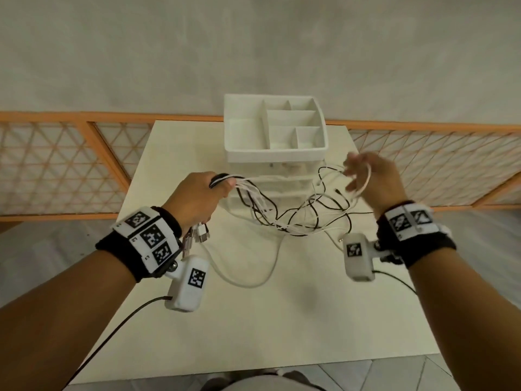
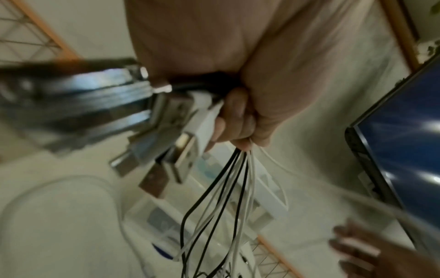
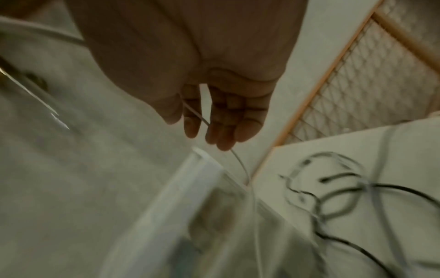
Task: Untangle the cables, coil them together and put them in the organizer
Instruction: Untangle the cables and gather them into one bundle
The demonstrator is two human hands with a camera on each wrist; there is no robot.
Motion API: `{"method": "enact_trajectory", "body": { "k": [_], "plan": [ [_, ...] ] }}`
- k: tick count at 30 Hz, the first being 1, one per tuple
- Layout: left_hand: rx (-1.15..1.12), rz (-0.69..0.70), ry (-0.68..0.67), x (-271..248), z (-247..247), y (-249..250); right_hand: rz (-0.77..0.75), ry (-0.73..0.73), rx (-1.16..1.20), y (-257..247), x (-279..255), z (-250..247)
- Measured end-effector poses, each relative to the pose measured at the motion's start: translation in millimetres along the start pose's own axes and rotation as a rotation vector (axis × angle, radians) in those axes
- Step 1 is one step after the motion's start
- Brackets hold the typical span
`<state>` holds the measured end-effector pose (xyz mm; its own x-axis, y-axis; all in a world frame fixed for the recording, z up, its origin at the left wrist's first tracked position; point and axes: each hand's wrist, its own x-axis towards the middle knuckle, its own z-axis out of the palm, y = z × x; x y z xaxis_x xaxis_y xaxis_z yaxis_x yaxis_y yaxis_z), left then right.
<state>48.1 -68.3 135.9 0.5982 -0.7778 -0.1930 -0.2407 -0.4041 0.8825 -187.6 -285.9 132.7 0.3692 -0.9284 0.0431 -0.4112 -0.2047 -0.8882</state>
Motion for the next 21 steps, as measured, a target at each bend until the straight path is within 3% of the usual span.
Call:
{"method": "enact_trajectory", "body": {
  "k": [4, 7, 12, 18, 21],
  "plan": [
    [0.046, -0.048, 0.077, 3, 0, -10, -0.171, 0.188, -0.034, -33, 19, -21],
    [-0.018, -0.048, 0.121, 4, -2, -8, -0.233, 0.203, -0.176, -27, 20, -20],
    [-0.079, -0.047, 0.137, 6, -10, -3, -0.122, 0.118, -0.358, 8, 14, -10],
    [-0.042, -0.049, 0.094, 2, -9, -9, -0.056, 0.136, -0.302, 26, 14, -6],
    [0.044, 0.024, 0.036, 0, -3, -10, 0.031, -0.057, -0.41, 31, 15, 3]
  ]
}}
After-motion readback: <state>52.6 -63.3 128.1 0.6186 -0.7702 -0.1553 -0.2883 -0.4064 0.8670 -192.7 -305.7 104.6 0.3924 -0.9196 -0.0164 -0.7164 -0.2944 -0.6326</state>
